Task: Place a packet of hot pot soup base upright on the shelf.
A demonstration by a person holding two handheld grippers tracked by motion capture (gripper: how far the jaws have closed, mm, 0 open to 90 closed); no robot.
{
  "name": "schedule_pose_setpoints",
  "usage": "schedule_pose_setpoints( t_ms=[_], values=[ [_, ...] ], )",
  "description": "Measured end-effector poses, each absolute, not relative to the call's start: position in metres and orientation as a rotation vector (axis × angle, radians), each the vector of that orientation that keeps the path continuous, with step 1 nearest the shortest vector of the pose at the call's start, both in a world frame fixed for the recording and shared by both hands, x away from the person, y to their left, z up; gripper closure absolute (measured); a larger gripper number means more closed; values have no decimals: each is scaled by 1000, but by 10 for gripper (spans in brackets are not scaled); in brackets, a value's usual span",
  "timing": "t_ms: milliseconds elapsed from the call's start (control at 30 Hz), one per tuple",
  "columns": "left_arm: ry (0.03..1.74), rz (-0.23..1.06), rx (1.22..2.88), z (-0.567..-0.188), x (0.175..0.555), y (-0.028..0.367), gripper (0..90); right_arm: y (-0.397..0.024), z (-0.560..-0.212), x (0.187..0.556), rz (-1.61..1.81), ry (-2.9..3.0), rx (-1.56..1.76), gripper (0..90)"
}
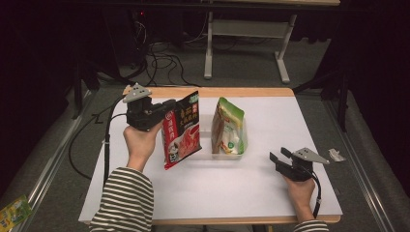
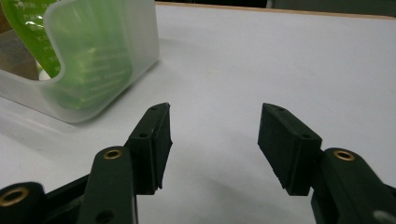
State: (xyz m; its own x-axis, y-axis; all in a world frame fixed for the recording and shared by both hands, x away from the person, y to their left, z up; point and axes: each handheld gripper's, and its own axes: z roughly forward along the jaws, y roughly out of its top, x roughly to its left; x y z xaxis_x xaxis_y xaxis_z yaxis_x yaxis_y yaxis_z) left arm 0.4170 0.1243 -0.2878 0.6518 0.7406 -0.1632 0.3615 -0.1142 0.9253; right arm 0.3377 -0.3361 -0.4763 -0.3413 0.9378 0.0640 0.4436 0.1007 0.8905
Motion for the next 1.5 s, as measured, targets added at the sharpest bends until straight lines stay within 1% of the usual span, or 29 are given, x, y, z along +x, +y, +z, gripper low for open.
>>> schedule_pose_setpoints(
  t_ms=[233,533,667,767,900,967,1100,1167,1267,1500],
  values=[
    [903,437,1750,-293,427,109,900,-336,-476,338,1193,1847,1348,443],
    [907,453,1711,-292,433,99,900,-336,-476,338,1193,1847,1348,441],
    [913,458,1743,-301,438,93,899,-336,-476,338,1195,1848,1350,439],
    [914,447,1721,-305,440,95,883,-336,-476,338,1196,1848,1350,437],
    [920,444,1747,-307,442,97,817,-336,-476,338,1194,1849,1352,434],
    [937,465,1761,-309,443,99,783,-336,-476,338,1191,1849,1358,434],
    [944,460,1754,-312,444,103,760,-336,-476,338,1189,1852,1353,434],
    [954,464,1761,-314,445,105,706,-336,-476,338,1188,1851,1352,434],
    [963,469,1764,-316,445,108,680,-336,-476,338,1188,1853,1351,434],
    [977,466,1774,-319,441,114,552,-336,-476,338,1183,1855,1351,434]
  ],
)
